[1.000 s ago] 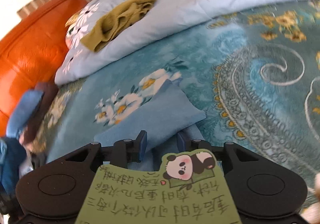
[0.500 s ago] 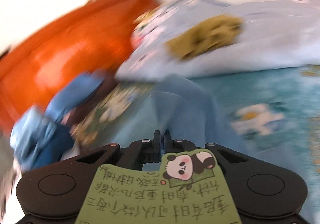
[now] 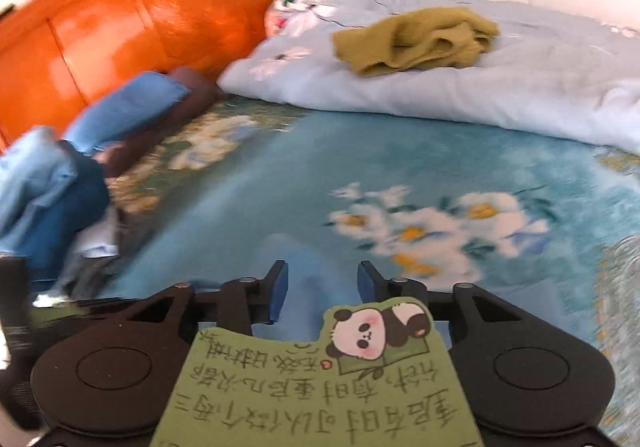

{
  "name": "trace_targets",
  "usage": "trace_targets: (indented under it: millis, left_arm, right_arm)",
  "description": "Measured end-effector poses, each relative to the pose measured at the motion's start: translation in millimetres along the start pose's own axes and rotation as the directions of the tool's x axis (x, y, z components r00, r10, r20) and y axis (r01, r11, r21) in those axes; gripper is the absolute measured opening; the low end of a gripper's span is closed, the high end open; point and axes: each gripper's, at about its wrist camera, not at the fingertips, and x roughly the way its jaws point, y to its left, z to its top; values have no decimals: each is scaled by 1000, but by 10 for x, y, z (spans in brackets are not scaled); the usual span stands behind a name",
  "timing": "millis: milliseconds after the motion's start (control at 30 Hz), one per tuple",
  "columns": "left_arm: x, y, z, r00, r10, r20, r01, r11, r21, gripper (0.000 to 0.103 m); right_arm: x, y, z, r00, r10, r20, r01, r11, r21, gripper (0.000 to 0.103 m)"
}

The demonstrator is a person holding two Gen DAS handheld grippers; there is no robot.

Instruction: Fold clothes

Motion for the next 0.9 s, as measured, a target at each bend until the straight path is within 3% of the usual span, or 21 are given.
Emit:
trace_targets:
  millis: [200,233,267,300,367,500,567,633,700,767,900]
  left_arm:
    - [-2,-3,14,1000,1,-9,-1,1000,-2,21]
    - [-4,-3,14,1000,2,-10,-2,1000,-2,21]
    - [-5,-3,15,1000,3,-12,-3,1000,-1,23]
    - [-6,-7,14,1000,0,-14,0,1000,-1,25]
    - [-6,-14,17,1000,-5,-16,5,1000,3,30]
    - [11,-40,40,1000,-16,-20,16,1000,7,33]
    - [41,-35,67,999,-27,-31,27,1000,8,35]
    - [71,-30,94,998,-37,-43,37,999,9,35]
    - [126,-25,116,997,-44,-57,45,999,18,35]
    - [160,1,137,996,-57,-65,58,998,3,35]
    - [219,26,181,994,-82,-73,80,996,-37,35]
  right_arm:
    - [272,-18,23,994,76,-79,-74,997,23,44]
    - [274,-4,21,994,81,-75,-80,997,22,36]
    - [269,5,19,994,78,-76,-77,997,18,18]
    - [262,10,17,994,73,-79,-72,997,14,8]
    - [184,-25,14,995,69,-71,-68,998,12,5]
    - [-255,-332,35,998,35,60,-41,993,110,5]
    - [-642,-619,31,986,-42,161,11,982,191,5]
    - [-1100,-968,-8,953,-156,258,80,956,282,5]
    - [-1572,-1347,-125,894,-311,322,176,905,387,5]
    - [-1935,-1722,-293,838,-438,326,242,833,497,5]
    - [-2288,-2303,-715,774,-580,255,311,698,645,5]
